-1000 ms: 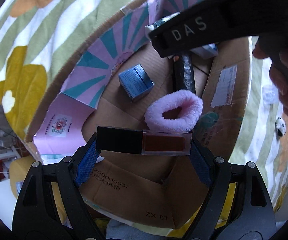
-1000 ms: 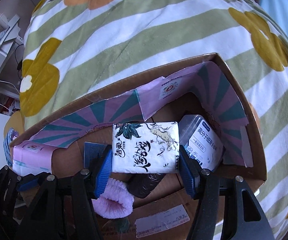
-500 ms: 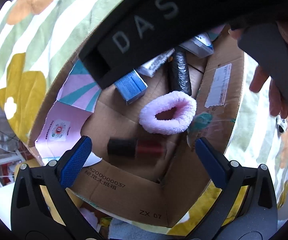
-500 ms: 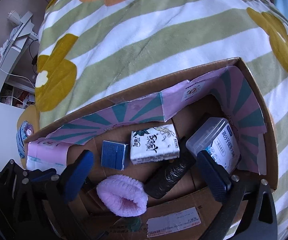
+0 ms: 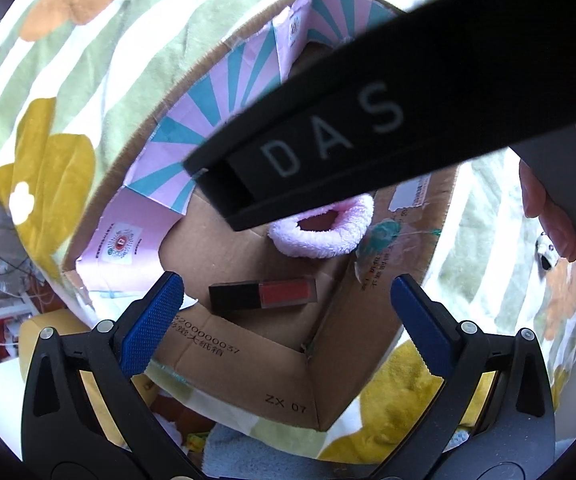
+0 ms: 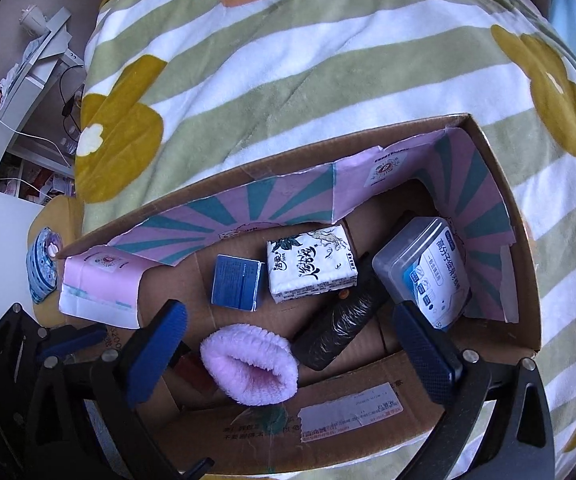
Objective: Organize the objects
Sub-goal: 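Open both tools to drop the lip gloss and tissue pack inside, then move both tools back toward the clear case and dotted sock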
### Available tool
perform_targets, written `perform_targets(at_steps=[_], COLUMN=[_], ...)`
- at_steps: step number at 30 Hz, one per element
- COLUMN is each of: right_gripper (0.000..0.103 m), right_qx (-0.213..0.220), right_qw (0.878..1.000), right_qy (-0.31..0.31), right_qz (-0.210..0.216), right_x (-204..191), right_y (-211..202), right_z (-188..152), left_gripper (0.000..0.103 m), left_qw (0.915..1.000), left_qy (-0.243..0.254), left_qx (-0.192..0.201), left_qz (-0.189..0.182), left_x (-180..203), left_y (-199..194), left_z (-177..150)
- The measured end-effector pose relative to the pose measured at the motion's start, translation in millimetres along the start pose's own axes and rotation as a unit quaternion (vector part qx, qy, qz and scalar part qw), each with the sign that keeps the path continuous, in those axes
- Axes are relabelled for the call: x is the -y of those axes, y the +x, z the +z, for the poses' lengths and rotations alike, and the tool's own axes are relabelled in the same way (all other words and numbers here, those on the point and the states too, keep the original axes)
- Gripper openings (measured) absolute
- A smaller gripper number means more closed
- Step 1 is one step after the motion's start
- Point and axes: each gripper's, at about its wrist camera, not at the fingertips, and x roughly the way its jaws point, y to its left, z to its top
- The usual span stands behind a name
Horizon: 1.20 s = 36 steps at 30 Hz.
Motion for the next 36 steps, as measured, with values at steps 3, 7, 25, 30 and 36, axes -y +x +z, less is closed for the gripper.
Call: perform_targets(at_steps=[3, 7, 25, 30, 36], right_gripper=[0.103, 0.103, 0.103, 0.103, 0.103], right_qx=[0.003, 0.016, 0.133, 0.162, 0.163], right_qw=[1.000, 1.000, 0.964, 0.928, 0.878], right_qy=[0.001, 0.013, 0.201, 0.298, 0.410], right_qz=[-0.006, -0.013, -0.110, -0.151, -0.188], right_x=[-3, -8, 6, 15, 21], right_y=[-11, -34, -175, -205, -218], right_z=[-4, -13, -143, -197, -262], left_gripper=[0.103, 0.103, 0.103, 0.103, 0.103], left_qw=[0.9999, 0.9998, 0.9821, 0.9707, 0.9536], left_qy=[-0.004, 0.004, 0.149, 0.196, 0.250], left_qx=[0.007, 0.019, 0.094, 0.112, 0.140], left_qz=[-0.005, -0.008, -0.066, -0.083, -0.094], left_x=[-1, -16, 24, 51, 89], left_y=[-12, -40, -124, -135, -143], left_z=[-2, 12, 11, 17, 21])
